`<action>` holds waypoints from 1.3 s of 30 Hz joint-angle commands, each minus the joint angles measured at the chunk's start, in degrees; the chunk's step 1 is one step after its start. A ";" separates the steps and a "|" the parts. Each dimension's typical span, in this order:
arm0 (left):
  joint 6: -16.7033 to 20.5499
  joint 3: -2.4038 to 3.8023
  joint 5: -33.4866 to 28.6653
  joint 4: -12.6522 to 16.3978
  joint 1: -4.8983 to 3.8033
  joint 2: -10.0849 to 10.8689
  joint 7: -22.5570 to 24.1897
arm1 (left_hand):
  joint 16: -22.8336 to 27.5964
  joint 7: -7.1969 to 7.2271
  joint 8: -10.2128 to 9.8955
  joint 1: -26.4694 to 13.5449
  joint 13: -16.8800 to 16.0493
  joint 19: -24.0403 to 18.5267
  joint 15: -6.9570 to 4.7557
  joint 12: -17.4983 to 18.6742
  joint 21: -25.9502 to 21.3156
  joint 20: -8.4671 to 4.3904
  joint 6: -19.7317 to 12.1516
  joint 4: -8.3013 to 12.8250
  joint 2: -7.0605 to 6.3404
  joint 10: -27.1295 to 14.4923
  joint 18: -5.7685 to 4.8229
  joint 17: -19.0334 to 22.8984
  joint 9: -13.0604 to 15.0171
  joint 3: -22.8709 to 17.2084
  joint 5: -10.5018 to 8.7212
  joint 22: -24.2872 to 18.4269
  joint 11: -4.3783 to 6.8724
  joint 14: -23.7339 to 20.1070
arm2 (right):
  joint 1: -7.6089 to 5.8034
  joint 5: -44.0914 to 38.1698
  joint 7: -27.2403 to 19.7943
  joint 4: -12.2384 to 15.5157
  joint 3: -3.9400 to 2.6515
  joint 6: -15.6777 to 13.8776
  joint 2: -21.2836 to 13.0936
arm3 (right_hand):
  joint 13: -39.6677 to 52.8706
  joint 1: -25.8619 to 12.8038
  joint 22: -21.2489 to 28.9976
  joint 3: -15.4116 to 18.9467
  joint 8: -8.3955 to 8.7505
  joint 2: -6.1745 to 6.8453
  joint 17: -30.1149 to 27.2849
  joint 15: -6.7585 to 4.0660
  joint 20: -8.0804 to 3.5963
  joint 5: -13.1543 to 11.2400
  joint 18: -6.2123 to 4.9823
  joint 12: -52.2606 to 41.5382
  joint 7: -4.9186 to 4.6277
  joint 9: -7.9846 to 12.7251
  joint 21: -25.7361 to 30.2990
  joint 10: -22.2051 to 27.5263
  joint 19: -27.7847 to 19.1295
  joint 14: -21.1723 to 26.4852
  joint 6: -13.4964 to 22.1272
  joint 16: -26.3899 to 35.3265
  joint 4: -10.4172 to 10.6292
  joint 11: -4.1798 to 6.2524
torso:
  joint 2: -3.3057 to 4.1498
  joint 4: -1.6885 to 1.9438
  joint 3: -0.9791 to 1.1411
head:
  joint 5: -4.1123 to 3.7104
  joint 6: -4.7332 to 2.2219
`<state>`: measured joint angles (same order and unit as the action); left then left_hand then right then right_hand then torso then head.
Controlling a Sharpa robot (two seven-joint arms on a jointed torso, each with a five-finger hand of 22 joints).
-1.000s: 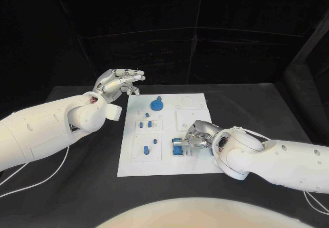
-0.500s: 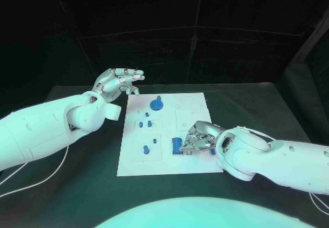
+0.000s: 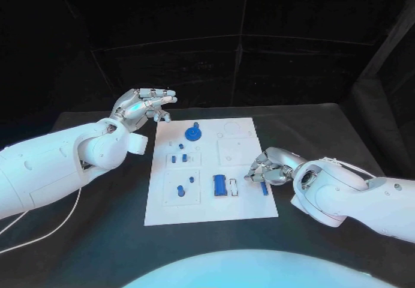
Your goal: Assemble the parts on the task board
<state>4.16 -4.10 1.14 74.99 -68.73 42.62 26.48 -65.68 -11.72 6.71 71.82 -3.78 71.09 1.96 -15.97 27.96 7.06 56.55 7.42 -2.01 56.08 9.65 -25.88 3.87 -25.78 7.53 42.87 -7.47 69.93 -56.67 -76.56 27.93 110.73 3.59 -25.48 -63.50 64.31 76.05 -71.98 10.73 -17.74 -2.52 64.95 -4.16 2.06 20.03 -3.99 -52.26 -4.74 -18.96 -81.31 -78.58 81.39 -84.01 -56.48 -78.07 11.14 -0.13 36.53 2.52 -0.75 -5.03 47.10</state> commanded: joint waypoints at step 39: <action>-0.60 0.00 0.06 0.09 -0.06 0.04 0.46 | -0.09 0.11 0.37 0.33 -0.05 0.09 0.06 -0.19 -0.19 0.27 -0.39 0.08 -0.11 -0.21 0.74 0.09 0.08 0.32 -0.17 -0.09 0.01 -0.35 | 0.08 -7.83 7.54 -2.87 0.06 13.77 -0.29 | -1.42 -1.19 1.13 4.34 0.55 1.87 -2.08 0.14 0.38 -4.98 -0.04 2.67 0.42 -0.05 1.01 0.69 -0.51 -1.79 -2.82 1.59 1.67 0.29 | -0.08 -0.55 -0.01 | -0.76 0.48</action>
<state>4.16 -4.15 1.15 75.08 -68.71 42.71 26.49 -65.68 -11.76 6.71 71.82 -3.78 71.09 1.96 -15.97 27.96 7.06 56.51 7.42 -2.01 56.09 9.65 -25.88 3.87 -25.78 7.53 42.84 -7.47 69.93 -56.58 -83.54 34.80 107.87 3.62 -13.80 -63.96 62.92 74.62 -70.88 14.78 -17.09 -1.07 62.92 -4.09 2.46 15.35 -3.99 -49.81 -4.42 -18.96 -80.67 -78.09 80.99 -83.94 -58.85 -76.67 12.82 -0.20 36.45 1.95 -0.75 -5.82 47.55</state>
